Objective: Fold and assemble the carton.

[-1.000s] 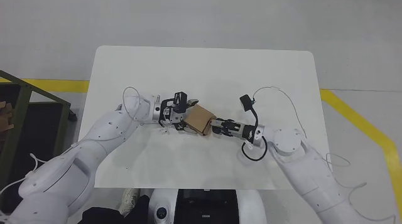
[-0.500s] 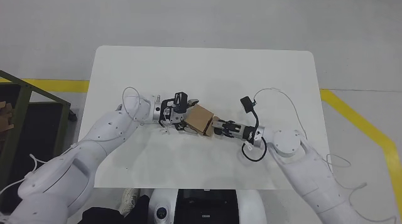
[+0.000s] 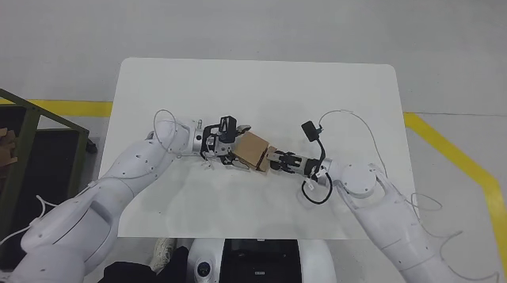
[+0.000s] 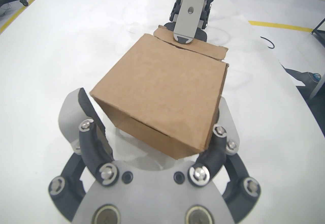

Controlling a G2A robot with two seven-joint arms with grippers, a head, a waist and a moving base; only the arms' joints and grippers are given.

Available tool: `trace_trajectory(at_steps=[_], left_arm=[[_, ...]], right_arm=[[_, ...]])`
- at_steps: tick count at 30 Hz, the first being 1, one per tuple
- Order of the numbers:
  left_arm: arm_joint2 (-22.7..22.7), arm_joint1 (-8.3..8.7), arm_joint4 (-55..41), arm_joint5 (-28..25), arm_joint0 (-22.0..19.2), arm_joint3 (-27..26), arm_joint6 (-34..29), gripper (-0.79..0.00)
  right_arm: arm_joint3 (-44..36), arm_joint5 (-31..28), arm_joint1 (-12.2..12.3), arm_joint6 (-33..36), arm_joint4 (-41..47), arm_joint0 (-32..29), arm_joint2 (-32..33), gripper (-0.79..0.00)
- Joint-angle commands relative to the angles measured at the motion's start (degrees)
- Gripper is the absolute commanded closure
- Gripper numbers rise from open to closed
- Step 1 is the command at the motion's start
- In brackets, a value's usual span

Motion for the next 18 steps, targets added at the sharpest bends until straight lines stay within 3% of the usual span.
trace_trajectory(at_steps=[1,18], left_arm=[[-0.08,0.07,0.03,-0.03,0.07,-0.23,-0.01,-0.785],[-0.59,0.54,0.33,-0.37,0.59,-1.76,-0.09,-0.785]], right_arm=[[-0.34,0.25,0.04,0.02,-0.24,-0.05,0.05,-0.151],[-2.4,3.05,-0.04,-0.23,-3.33,1.17,-0.99,-0.126]])
